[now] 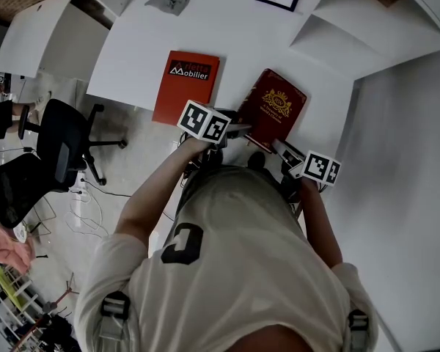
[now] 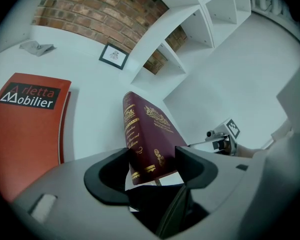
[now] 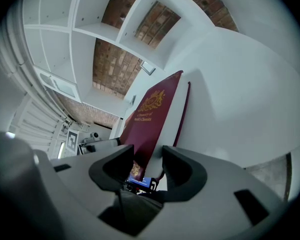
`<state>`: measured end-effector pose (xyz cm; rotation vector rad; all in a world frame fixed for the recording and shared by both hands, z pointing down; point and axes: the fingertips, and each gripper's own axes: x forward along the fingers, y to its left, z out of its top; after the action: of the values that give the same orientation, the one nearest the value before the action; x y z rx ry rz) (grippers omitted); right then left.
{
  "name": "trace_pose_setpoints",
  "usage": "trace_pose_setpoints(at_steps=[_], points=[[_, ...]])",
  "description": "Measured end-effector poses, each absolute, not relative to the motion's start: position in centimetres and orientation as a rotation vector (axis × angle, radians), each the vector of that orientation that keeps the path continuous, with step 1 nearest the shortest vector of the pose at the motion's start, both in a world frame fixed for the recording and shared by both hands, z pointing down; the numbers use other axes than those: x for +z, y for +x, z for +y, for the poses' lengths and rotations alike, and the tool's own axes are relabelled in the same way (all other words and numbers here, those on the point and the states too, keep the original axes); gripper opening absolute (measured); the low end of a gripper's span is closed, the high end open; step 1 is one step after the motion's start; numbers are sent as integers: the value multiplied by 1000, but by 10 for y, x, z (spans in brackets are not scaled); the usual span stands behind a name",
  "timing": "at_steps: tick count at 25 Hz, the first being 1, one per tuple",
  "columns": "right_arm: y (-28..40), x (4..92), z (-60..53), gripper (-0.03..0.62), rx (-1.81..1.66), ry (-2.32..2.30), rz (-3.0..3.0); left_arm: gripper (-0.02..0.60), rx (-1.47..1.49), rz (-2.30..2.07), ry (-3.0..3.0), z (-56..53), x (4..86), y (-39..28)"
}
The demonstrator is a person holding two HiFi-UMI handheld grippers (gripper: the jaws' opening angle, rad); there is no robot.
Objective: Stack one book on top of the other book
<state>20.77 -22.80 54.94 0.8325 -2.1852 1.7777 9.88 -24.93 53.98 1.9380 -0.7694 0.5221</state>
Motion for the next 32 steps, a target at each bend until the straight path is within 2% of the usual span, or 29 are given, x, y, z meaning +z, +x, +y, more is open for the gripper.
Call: trace_pose_setpoints(at_steps=[14, 32], points=[[221, 493, -215, 167, 1662, 746, -2300, 281, 517, -811, 2021, -232, 478, 112], [155, 446, -173, 167, 1567, 782, -2355, 281, 441, -789, 2119, -190, 434, 45]])
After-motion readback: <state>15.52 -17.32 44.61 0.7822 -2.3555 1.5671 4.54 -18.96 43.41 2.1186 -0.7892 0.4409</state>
